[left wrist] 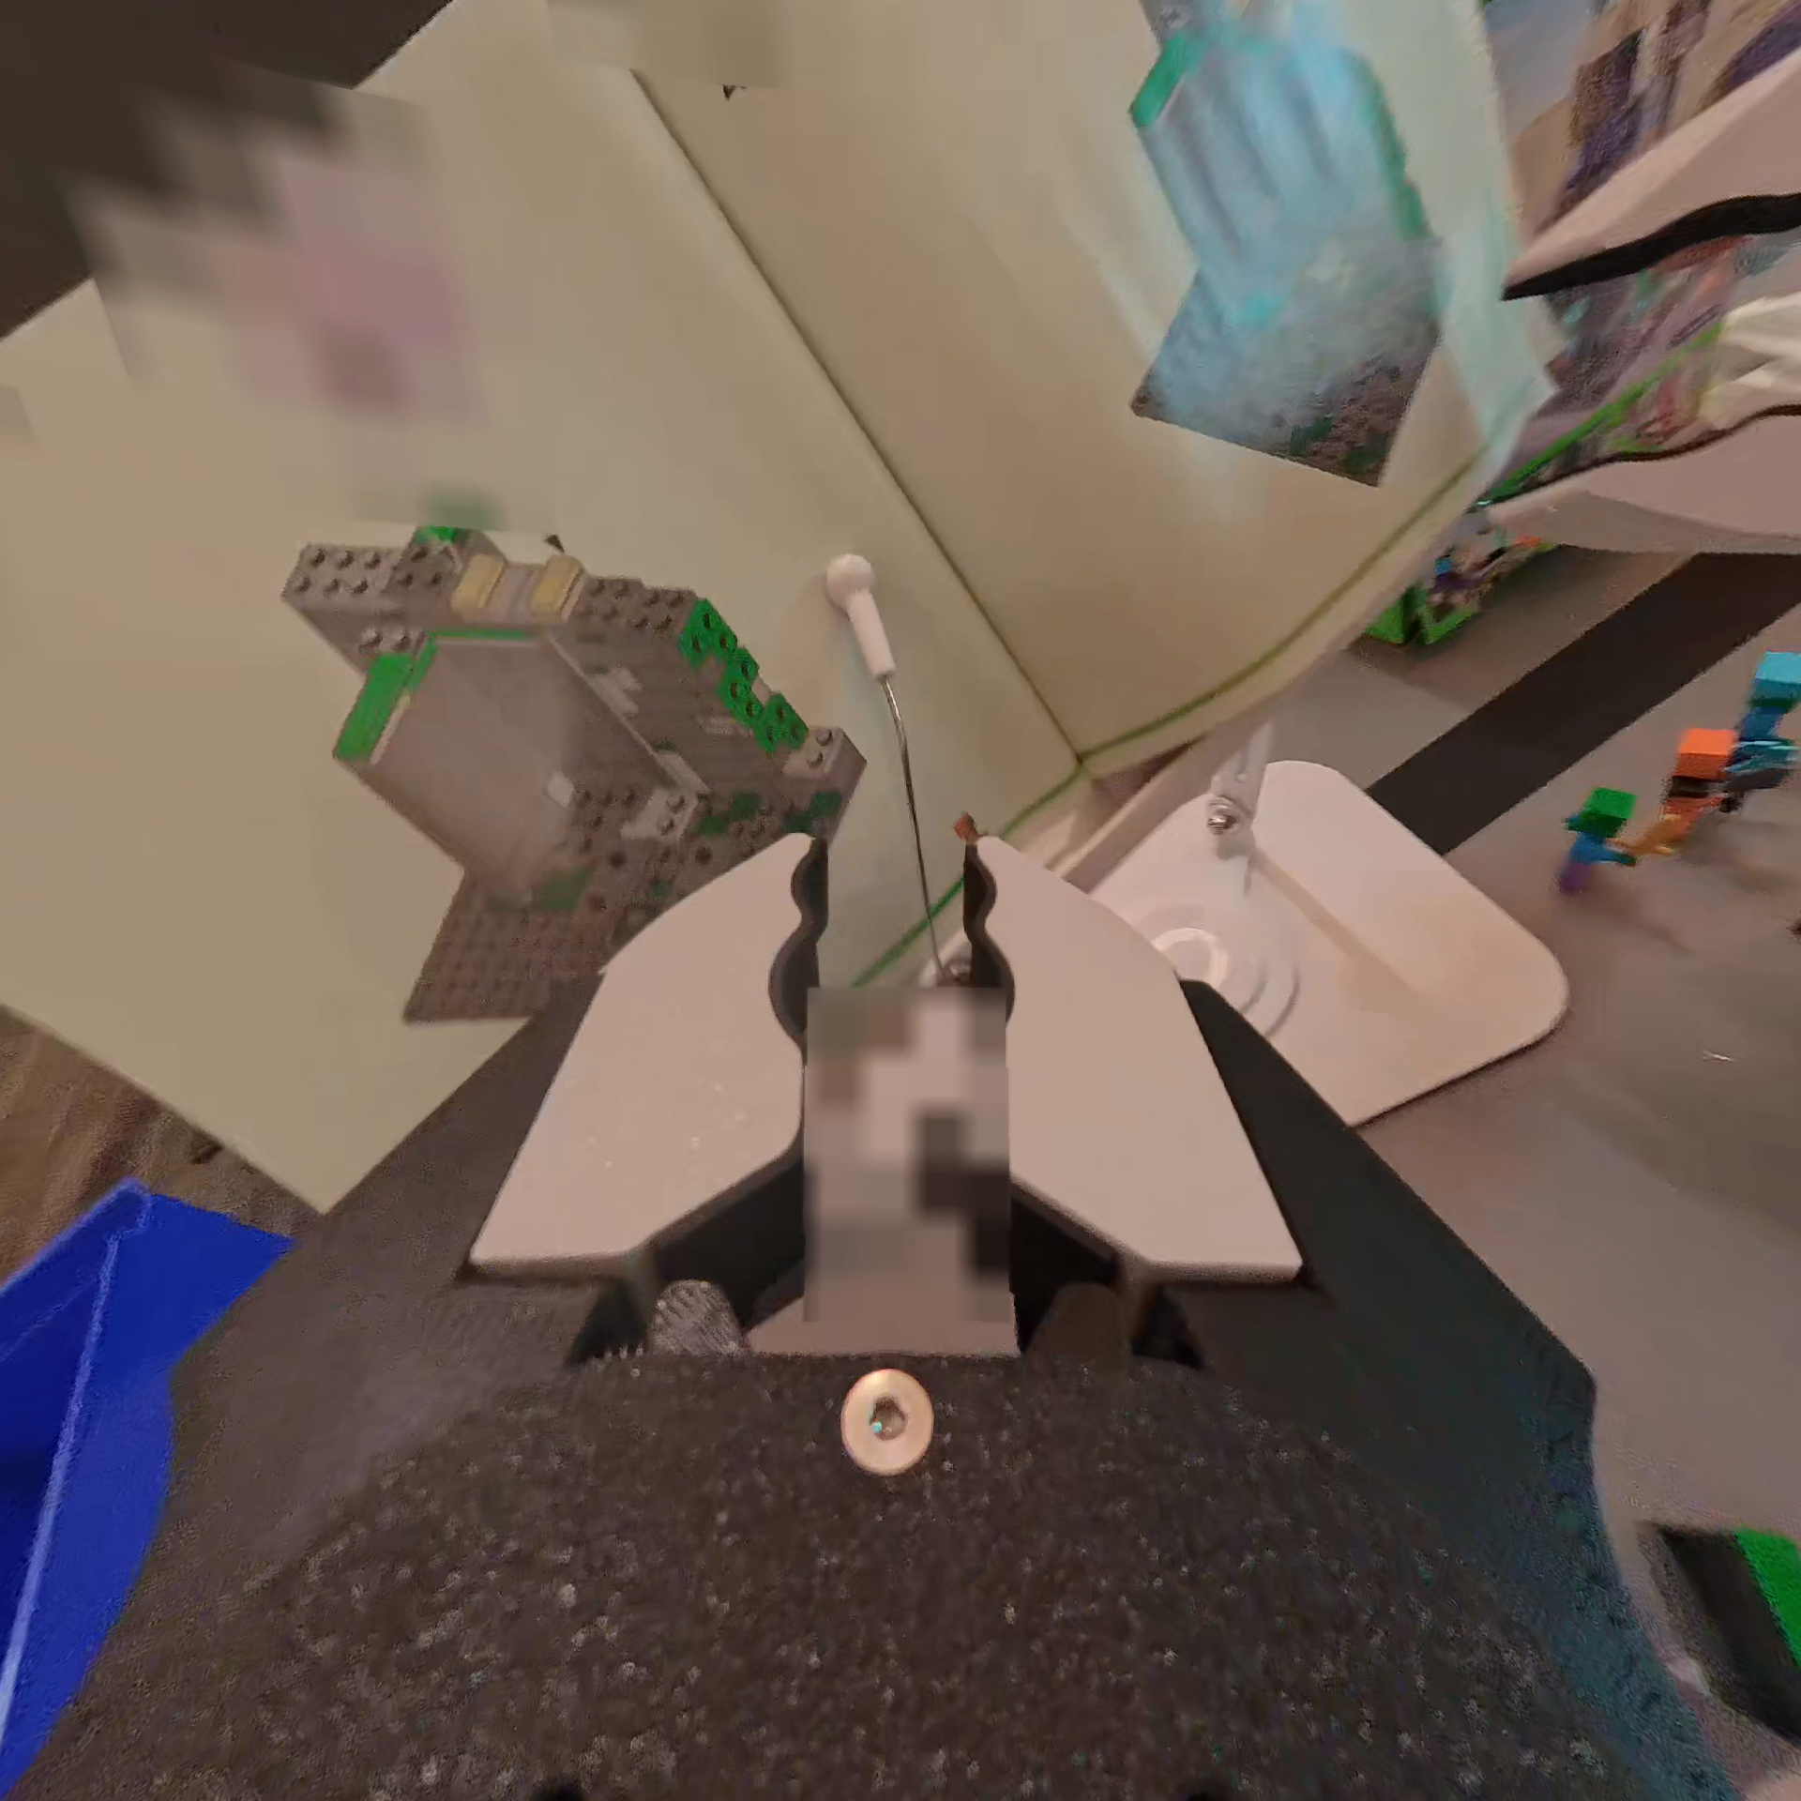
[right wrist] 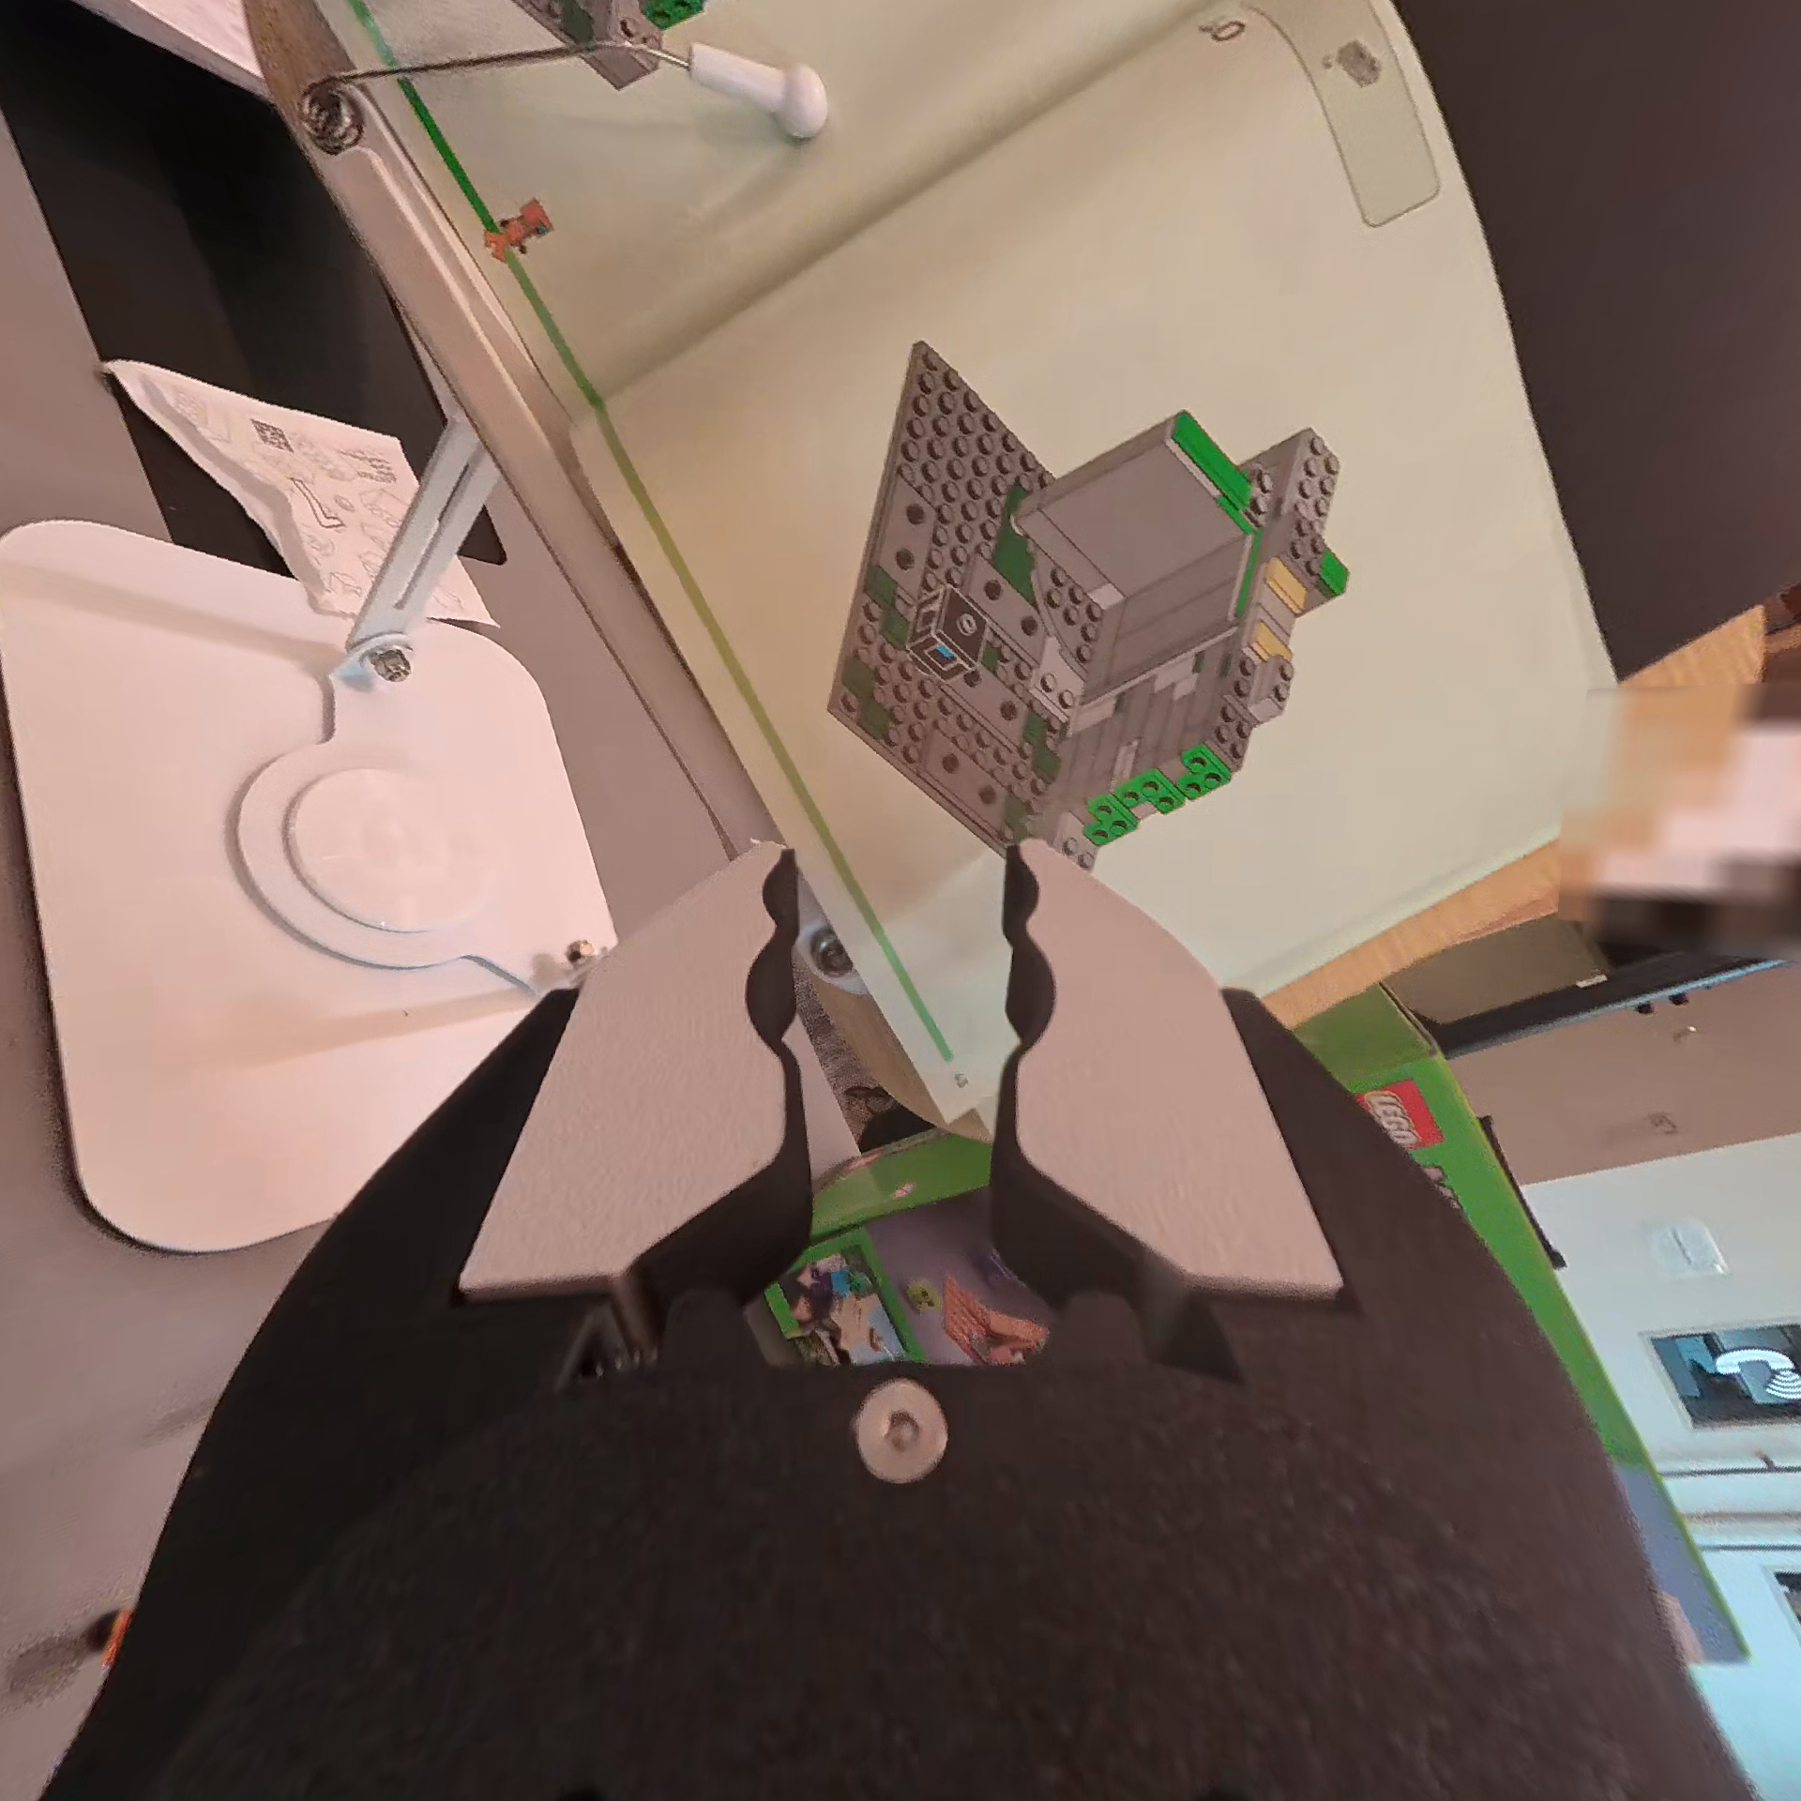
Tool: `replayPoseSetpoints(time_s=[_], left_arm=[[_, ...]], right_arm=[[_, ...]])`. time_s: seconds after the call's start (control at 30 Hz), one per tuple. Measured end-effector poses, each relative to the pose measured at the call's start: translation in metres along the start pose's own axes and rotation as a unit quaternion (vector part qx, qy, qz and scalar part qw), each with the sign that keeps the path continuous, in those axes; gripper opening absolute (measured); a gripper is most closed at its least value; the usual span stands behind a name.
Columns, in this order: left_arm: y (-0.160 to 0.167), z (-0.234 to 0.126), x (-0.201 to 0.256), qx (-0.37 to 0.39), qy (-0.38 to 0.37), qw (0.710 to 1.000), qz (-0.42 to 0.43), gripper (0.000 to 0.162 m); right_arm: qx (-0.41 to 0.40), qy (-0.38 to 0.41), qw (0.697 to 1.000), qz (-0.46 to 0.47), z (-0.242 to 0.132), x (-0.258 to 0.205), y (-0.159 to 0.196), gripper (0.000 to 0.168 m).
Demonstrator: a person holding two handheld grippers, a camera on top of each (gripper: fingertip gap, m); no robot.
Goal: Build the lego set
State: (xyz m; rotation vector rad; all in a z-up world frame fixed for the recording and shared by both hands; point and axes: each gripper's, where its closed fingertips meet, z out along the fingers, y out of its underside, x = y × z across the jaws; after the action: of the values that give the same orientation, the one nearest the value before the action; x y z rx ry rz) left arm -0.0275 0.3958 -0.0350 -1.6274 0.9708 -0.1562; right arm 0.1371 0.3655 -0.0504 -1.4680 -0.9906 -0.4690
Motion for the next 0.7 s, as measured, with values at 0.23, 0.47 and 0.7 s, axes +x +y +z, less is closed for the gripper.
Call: replayPoseSetpoints(time_s=[0.23,0.47,0.7], left_arm=[[-0.002,0.028,-0.001,-0.047,-0.033,0.997,0.057,0.006],[0.005,0.018,-0.013,-0.022,-0.053,0.998,-0.038,0.004],[0.041,-0.001,-0.028,0.036,-0.011,0.954,-0.296,0.008]], right_arm=[[0.017,0.0,1.0,0.014,-0.003,-0.004,0.002,0.04],[0.008,0.004,1.0,0.022,-0.008,0.001,0.01,0.039],[-0.005,0.007,1.0,0.015,-0.008,0.003,0.019,0.039]])
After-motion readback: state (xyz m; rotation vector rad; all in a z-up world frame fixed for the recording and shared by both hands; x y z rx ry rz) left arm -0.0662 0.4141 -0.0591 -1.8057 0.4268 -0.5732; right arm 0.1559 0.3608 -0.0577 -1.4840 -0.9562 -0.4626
